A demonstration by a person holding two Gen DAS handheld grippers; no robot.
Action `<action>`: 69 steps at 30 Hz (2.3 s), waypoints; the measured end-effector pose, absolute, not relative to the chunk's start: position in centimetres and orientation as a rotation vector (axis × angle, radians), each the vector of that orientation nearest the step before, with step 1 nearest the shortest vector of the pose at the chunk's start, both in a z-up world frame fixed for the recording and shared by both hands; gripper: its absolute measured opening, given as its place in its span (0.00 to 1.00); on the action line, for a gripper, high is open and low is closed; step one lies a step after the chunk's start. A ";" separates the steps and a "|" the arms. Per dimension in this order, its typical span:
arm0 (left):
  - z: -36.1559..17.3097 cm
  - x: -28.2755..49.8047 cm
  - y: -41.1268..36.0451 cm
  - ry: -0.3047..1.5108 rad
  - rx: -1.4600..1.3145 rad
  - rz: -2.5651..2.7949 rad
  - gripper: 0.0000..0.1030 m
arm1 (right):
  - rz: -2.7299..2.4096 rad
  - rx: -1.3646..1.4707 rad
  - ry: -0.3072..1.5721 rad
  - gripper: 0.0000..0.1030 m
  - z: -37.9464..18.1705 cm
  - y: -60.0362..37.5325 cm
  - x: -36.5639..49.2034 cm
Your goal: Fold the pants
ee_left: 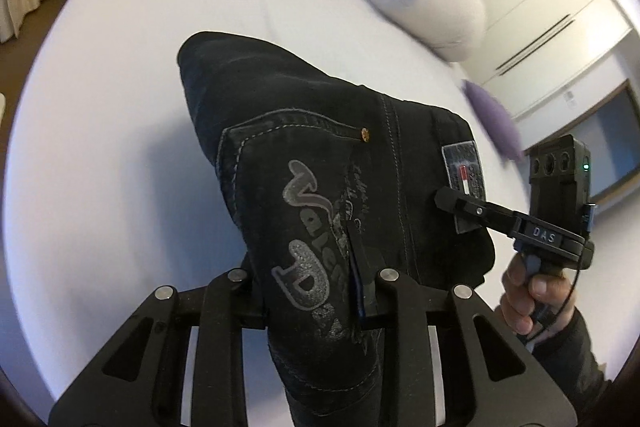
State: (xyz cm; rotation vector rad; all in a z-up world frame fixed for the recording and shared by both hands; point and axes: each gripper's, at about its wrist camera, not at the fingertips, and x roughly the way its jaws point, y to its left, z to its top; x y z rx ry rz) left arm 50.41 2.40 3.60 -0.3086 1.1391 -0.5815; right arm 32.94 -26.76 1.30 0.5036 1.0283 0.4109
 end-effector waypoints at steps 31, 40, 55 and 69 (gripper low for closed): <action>24.9 20.5 2.3 0.341 0.025 -0.113 1.00 | -0.086 0.069 0.173 1.00 20.6 -22.3 8.0; 30.7 12.2 3.5 0.329 0.052 0.007 1.00 | -0.089 0.137 0.166 1.00 26.9 -21.9 3.0; 26.4 14.8 1.3 0.572 0.021 0.010 1.00 | -0.113 0.044 0.374 1.00 24.3 -18.6 3.4; 21.8 20.4 0.4 0.699 0.012 0.020 1.00 | -0.096 0.010 0.487 1.00 21.8 -17.2 5.2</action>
